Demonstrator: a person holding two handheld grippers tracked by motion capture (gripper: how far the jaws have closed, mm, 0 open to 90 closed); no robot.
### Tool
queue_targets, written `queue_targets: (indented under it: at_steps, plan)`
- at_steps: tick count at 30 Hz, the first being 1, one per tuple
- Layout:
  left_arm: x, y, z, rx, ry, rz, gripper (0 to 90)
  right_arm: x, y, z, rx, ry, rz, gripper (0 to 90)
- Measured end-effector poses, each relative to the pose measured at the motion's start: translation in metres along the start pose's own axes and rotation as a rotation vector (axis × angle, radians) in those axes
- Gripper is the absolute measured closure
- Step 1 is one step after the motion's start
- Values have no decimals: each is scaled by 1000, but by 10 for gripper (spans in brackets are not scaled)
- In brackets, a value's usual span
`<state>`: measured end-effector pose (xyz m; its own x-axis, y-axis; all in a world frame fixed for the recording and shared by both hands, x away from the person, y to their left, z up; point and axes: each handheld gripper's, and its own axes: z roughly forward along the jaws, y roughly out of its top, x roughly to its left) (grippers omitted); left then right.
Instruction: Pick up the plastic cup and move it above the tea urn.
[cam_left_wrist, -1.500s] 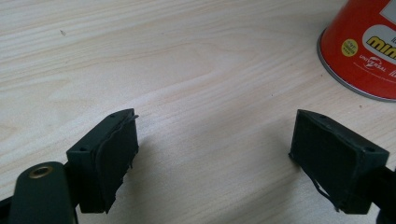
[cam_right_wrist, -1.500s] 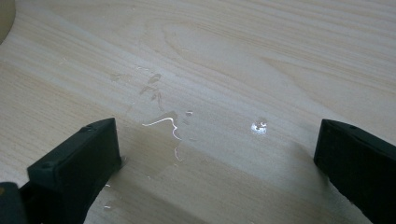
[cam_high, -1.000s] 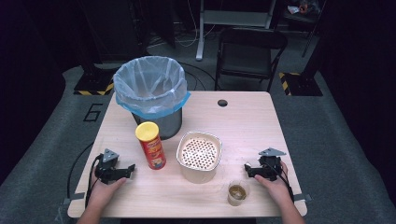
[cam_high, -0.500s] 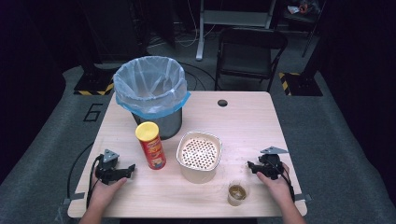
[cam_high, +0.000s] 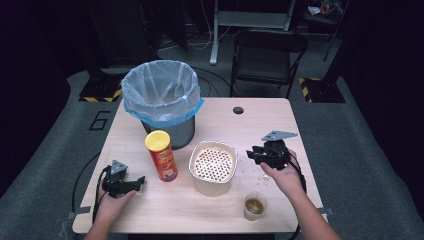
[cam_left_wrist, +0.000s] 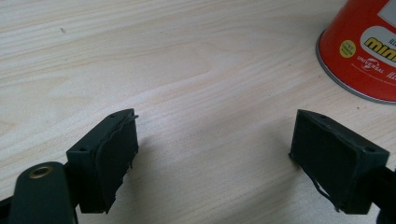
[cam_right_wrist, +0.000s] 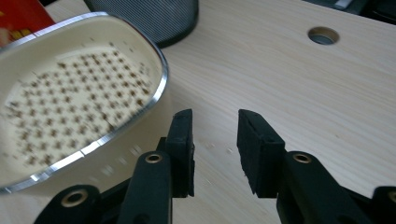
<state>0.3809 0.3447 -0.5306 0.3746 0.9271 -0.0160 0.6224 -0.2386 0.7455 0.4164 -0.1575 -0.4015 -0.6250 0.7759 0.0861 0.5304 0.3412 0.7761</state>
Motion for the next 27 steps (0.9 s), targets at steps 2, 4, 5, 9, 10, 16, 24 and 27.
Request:
queue_targets:
  at_steps: [2, 4, 5, 9, 10, 16, 24, 27]
  plan:
    - [-1, 0, 0, 2, 2, -4, 146, 5, 9, 4, -3, 27, -2, 661]
    - [-1, 0, -1, 4, 2, -1, 146, 11, 16, 8, -2, 34, -15, 651]
    - [-1, 0, -1, 4, 2, -1, 146, 11, 16, 8, -2, 34, -15, 651]
    - [0, 0, 0, -3, 5, 0, 146, 18, 24, 18, 13, 62, -27, 641]
    - [0, 0, 0, 2, 4, 1, 146, 21, 25, 24, 33, 57, -34, 648]
    - [0, 0, 0, -5, 5, 0, 146, 21, 22, 44, 64, 60, -10, 688]
    - [0, 0, 0, -5, 5, 0, 146, 22, 27, 49, 70, 72, -7, 805]
    - [0, 0, 0, -5, 5, 0, 146, 19, 27, 49, 64, 80, -13, 807]
